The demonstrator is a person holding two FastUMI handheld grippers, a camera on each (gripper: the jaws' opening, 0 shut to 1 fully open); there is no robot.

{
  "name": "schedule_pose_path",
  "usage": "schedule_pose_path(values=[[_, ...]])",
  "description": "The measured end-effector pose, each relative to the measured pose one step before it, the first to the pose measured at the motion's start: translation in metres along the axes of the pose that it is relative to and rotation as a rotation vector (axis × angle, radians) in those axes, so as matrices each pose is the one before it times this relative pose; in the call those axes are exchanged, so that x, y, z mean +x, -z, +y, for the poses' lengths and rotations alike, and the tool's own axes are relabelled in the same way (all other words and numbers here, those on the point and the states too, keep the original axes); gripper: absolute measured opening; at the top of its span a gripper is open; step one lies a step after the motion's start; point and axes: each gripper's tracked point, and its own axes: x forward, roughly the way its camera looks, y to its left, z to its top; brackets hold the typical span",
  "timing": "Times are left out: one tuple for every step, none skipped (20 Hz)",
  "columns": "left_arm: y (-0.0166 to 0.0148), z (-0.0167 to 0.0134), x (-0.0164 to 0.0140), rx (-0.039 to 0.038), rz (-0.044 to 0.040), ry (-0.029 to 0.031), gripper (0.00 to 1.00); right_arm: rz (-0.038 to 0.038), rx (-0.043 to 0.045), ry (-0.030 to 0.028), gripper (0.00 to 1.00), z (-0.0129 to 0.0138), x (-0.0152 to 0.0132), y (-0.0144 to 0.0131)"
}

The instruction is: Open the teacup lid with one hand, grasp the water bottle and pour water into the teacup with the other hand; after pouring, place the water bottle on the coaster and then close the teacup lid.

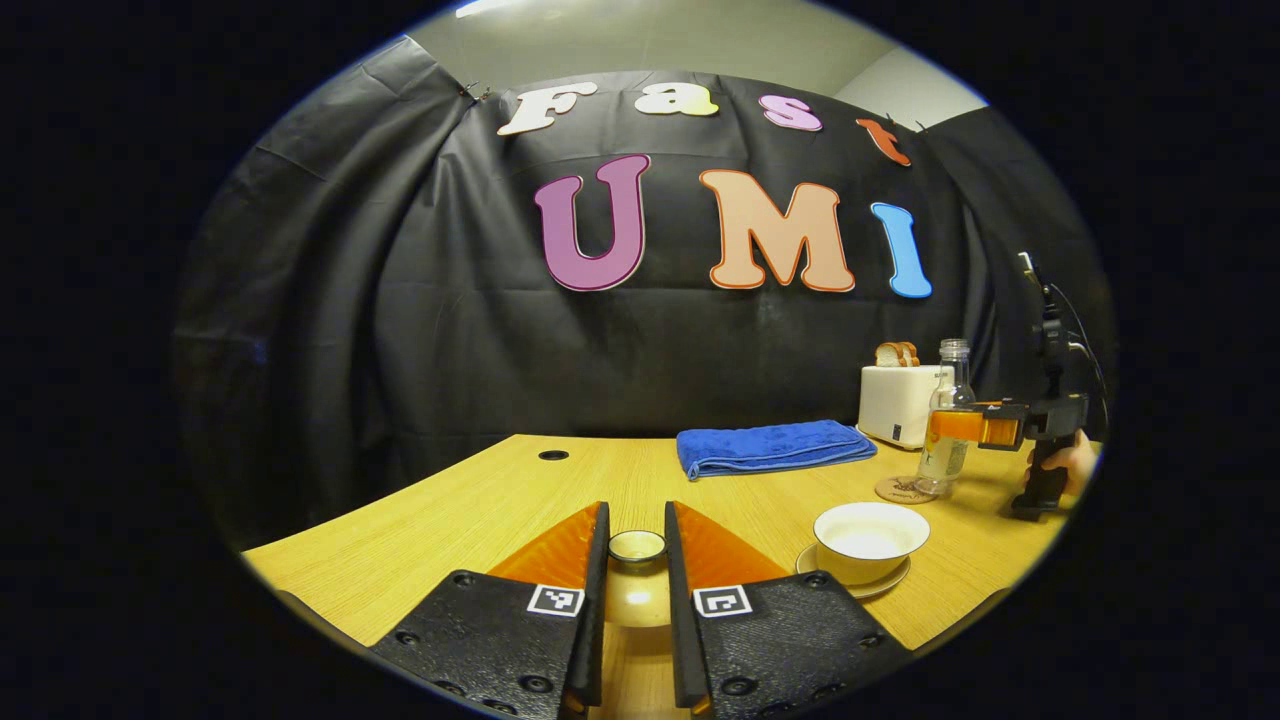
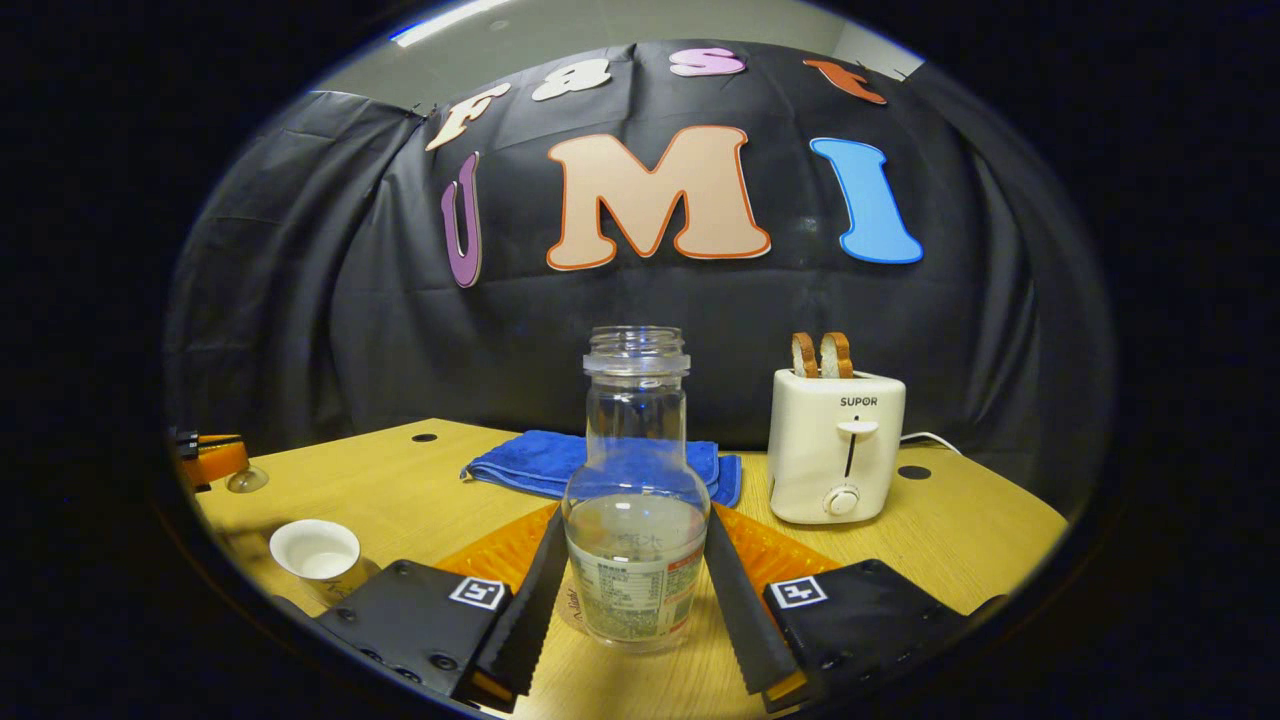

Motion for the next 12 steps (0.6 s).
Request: schedule_pose_path(values=[[-0.00048,-0.00001,0.00044,0.00014,0.00014,0.00001,0.25,0.00549,0.00376,-0.00070,0.81,0.00045,0.00027,0.00192],[0.00010,0.00025,0.00073,-0.00008,-0.00007,-0.00006,0.25,-0.01022,0.00301,0.00115,0.80,0.00063,0.00218,-0.00256],[-0.00112,-0.00012,-0.00064,0.00003,0.00029,0.00023,0.25,-0.00200,0.00486,-0.00188,0.79,0.00061,0.00128,-0.00088],[-0.00004,0.00043,-0.00057,0.00003,0.00018,0.00009,0.25,0.00166,0.00376,-0.00181,0.81,0.00002,0.00103,0.00197],[0.00072,0.00029,-0.00034,0.00001,0.00035,-0.00002,0.25,0.00217,0.00182,-0.00163,0.81,0.00066,0.00158,0.00135],[-0.00018,-0.00034,0.00035,-0.00018,-0.00010,-0.00011,0.25,-0.01014,-0.00379,0.00185,0.81,0.00044,0.00145,-0.00120],[-0.00038,-0.00045,-0.00008,0.00002,0.00034,0.00007,0.25,-0.00297,-0.00032,-0.00095,0.81,0.00104,0.00208,0.00007],[0.00099,0.00041,-0.00035,0.00010,0.00010,-0.00006,0.25,-0.00649,-0.00286,-0.00236,0.80,0.00175,0.00178,0.00112],[0.00025,-0.00001,0.00018,0.00010,0.00017,-0.00009,0.25,-0.00591,-0.00180,-0.00218,0.80,0.00145,0.00154,-0.00051],[-0.00044,-0.00009,-0.00072,0.00000,0.00005,-0.00003,0.25,-0.00637,0.00171,-0.00127,0.80,0.00184,0.00132,0.00076],[-0.00077,-0.00030,0.00065,0.00013,-0.00004,0.00004,0.25,-0.00393,0.00273,-0.00039,0.82,0.00094,0.00270,-0.00002],[0.00067,0.00079,0.00001,-0.00004,0.00014,0.00000,0.25,-0.00221,0.00443,0.00053,0.80,0.00021,0.00160,0.00002]])
